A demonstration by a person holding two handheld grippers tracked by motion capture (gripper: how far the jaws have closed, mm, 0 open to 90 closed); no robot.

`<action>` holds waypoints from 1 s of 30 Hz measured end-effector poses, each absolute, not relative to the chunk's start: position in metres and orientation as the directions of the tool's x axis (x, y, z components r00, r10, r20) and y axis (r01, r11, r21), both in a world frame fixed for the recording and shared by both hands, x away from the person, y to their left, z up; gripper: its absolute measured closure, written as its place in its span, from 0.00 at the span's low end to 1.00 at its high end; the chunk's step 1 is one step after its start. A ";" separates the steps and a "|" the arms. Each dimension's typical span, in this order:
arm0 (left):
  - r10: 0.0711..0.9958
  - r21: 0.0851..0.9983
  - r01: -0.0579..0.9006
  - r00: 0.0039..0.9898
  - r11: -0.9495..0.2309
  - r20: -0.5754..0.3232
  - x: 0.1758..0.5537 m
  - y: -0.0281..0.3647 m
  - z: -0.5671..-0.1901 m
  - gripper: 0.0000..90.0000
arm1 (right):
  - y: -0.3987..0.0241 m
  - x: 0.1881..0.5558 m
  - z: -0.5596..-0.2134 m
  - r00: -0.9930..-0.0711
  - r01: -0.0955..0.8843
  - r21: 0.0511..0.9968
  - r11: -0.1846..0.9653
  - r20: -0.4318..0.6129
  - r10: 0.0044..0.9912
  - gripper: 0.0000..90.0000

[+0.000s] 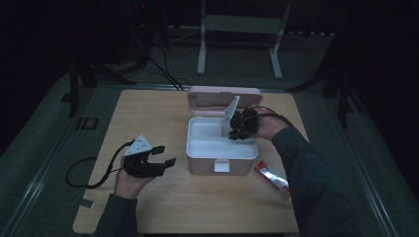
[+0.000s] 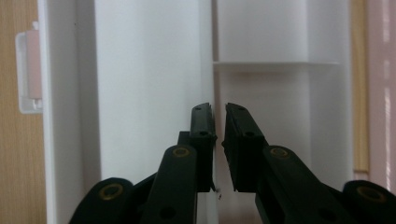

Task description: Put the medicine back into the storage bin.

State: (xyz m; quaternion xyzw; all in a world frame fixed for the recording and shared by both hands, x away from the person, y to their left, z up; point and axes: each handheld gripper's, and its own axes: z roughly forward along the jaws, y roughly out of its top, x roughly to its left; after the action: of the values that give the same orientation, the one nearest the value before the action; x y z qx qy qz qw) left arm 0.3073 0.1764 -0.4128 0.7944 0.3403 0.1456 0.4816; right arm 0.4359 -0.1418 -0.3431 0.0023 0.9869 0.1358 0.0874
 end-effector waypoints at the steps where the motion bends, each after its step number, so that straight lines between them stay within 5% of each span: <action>1: 0.681 0.864 0.400 0.726 -0.305 -0.096 0.307 0.176 -0.413 0.39 | -0.142 0.436 -0.343 -0.985 -0.019 0.268 0.963 -0.172 0.028 0.92; 20: 0.674 0.854 0.404 0.733 -0.327 -0.089 0.308 0.174 -0.417 0.39 | -0.115 0.444 -0.354 -0.995 -0.027 0.106 0.994 -0.101 -0.016 0.96; 30: 0.674 0.854 0.401 0.733 -0.330 -0.084 0.308 0.174 -0.418 0.39 | -0.116 0.447 -0.353 -0.996 -0.039 0.110 0.993 -0.081 -0.030 0.99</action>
State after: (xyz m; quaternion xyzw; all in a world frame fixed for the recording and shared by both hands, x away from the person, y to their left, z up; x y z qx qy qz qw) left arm 0.3077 0.1737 -0.4181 0.8025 0.3352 0.1447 0.4719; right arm 0.4472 -0.1160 -0.3534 -0.0173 0.9975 0.0559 0.0396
